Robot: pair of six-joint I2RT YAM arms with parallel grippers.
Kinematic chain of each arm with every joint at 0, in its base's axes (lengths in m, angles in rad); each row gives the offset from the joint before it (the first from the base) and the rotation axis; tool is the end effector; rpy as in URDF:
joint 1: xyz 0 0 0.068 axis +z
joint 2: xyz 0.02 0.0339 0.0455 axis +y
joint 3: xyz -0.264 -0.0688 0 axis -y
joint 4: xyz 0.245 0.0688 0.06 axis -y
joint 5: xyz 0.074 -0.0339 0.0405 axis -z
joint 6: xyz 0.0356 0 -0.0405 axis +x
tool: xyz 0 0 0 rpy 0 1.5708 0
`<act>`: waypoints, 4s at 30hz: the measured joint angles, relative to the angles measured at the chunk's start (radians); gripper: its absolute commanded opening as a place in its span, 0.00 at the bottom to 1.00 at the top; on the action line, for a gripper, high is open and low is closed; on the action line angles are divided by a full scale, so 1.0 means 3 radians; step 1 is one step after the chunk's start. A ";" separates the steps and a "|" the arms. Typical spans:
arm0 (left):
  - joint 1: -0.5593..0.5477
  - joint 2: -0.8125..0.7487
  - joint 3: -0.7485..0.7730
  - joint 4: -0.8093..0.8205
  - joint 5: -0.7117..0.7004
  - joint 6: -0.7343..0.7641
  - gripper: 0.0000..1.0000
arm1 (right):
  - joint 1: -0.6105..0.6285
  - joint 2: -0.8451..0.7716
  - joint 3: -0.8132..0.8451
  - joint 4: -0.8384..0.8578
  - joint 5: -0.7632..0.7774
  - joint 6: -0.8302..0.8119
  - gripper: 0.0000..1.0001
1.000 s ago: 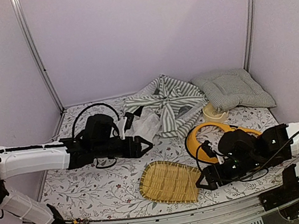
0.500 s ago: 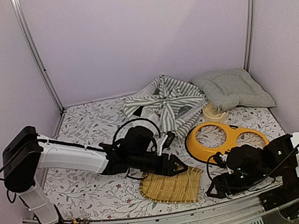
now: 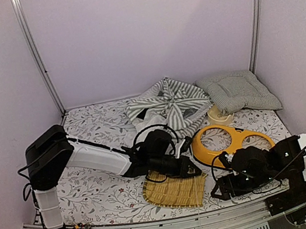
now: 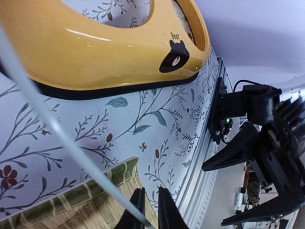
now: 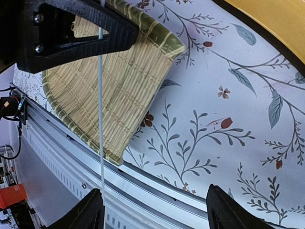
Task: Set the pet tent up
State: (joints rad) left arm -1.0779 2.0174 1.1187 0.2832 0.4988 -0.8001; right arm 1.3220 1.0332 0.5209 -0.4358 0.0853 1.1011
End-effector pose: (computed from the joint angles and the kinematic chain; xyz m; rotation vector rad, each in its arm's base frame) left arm 0.1835 -0.3776 0.1365 0.6900 2.4931 -1.4571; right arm 0.0501 0.1850 0.1835 -0.2645 2.7265 0.7841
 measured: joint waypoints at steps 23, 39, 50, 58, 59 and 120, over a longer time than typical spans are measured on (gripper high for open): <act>0.0248 0.0018 0.0228 0.0894 0.0072 -0.0713 0.00 | -0.0025 0.0306 0.0027 0.0788 -0.0746 -0.0504 0.82; 0.0528 0.0018 0.0373 0.1764 0.0121 -0.1108 0.00 | -0.0029 -0.0045 -0.0108 0.0718 -0.0879 -0.0468 0.59; 0.0680 0.0018 0.0370 0.1860 0.0118 -0.1216 0.00 | -0.0031 -0.0088 -0.0132 0.0408 -0.0940 -0.0535 0.58; 0.0720 0.0018 0.0271 0.2009 0.0135 -0.1268 0.00 | -0.0144 -0.0102 -0.0132 0.0141 -0.0955 -0.0551 0.57; 0.0722 0.0018 0.0249 0.2031 0.0142 -0.1270 0.00 | -0.0169 -0.0109 -0.0134 0.0102 -0.0954 -0.0553 0.57; 0.1076 -0.0801 -0.0116 0.0610 -0.1129 0.1109 0.51 | -0.0420 0.0230 0.0621 0.0036 -0.1088 -0.1118 0.00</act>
State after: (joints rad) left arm -0.7551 1.7771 1.0840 0.4664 0.1600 -0.4675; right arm 1.1961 1.1023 0.7071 -0.4252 -0.2413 0.7658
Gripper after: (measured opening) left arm 0.514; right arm 0.017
